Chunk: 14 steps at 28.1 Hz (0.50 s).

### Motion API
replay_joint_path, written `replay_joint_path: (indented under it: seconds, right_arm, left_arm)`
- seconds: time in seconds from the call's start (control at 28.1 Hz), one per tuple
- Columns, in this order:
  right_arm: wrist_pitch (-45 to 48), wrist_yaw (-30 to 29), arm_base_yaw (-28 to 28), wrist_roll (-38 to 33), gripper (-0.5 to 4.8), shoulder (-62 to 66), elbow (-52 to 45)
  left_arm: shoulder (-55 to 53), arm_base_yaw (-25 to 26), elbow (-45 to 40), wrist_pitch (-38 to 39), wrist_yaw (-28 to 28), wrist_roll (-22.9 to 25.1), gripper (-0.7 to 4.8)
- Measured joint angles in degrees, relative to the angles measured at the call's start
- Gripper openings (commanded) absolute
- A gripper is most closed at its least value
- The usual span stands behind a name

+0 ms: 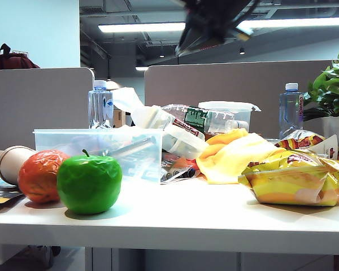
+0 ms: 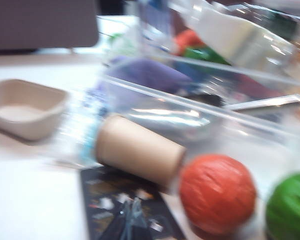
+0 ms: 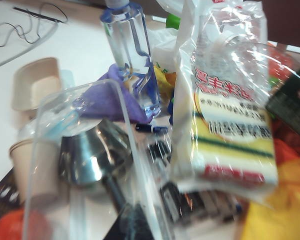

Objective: Pick up the metal ice scoop from the table and place it inside the transparent plastic box.

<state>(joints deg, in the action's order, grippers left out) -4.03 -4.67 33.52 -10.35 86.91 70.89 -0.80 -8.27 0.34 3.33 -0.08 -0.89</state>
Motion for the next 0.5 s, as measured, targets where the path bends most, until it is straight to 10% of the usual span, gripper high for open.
replay_joint_path:
  seconds: [0.5]
  right_arm:
    - [-3.0, 5.8, -0.1, 1.4, -0.08, -46.6, -35.1]
  left_arm:
    - [0.5, 6.5, 0.0, -0.1, 0.0, 0.0, -0.05]
